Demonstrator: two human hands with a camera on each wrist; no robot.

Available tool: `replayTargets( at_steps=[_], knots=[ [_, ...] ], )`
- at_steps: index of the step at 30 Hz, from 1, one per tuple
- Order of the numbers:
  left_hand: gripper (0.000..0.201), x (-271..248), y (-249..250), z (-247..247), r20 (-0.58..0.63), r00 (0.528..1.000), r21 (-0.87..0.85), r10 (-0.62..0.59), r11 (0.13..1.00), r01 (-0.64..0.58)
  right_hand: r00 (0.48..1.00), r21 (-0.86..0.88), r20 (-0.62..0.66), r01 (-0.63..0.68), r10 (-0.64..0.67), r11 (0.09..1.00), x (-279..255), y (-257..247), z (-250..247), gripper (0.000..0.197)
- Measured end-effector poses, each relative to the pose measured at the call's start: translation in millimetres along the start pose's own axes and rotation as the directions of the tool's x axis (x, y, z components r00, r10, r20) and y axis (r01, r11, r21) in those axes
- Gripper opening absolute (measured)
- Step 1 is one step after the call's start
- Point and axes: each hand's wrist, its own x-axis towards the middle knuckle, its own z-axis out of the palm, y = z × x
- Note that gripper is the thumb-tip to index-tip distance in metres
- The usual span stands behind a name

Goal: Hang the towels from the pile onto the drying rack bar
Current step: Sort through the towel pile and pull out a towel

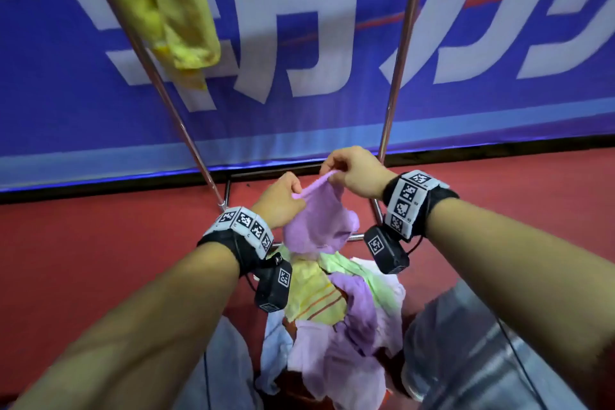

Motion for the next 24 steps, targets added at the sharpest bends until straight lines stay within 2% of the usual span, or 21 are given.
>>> replayTargets(
  at_steps=[2,6,11,14,17,20,24],
  knots=[
    [0.023,-9.7,9.1,-14.1,-0.045,0.999,0.014,0.003,1.000,-0.002,0.996,-0.037,-0.076,0.034,-0.036,0.999,-4.8,-16.3,-14.0,0.024],
    [0.011,-27.0,24.7,-39.9,-0.133,0.991,0.153,0.003,0.988,0.018,0.976,-0.013,-0.214,0.046,-0.047,0.999,-14.0,-39.9,-35.4,0.019],
    [0.006,-39.1,41.7,-65.5,-0.308,0.951,0.048,-0.003,0.999,0.018,0.957,-0.039,-0.290,-0.009,-0.003,0.999,-26.6,-53.6,-57.5,0.023],
    [0.007,-43.6,67.7,-78.7,-0.394,0.918,-0.039,0.057,0.996,-0.079,0.958,-0.066,-0.286,-0.051,0.030,0.997,-32.6,-60.0,-63.2,0.025],
    [0.013,-48.1,98.7,-87.3,-0.333,0.927,-0.032,0.175,0.980,-0.197,0.971,-0.040,-0.237,0.021,-0.030,0.999,-34.8,-77.2,-64.4,0.028],
    [0.017,-52.0,123.0,-88.3,-0.272,0.919,-0.021,0.287,0.953,-0.304,0.981,0.016,-0.127,0.152,-0.149,0.988,-36.9,-100.0,-65.6,0.032],
    [0.015,-53.8,138.6,-88.3,-0.362,0.875,-0.067,0.323,0.927,-0.370,0.985,0.082,-0.075,0.162,-0.156,0.983,-39.0,-116.4,-63.4,0.048]
  ],
)
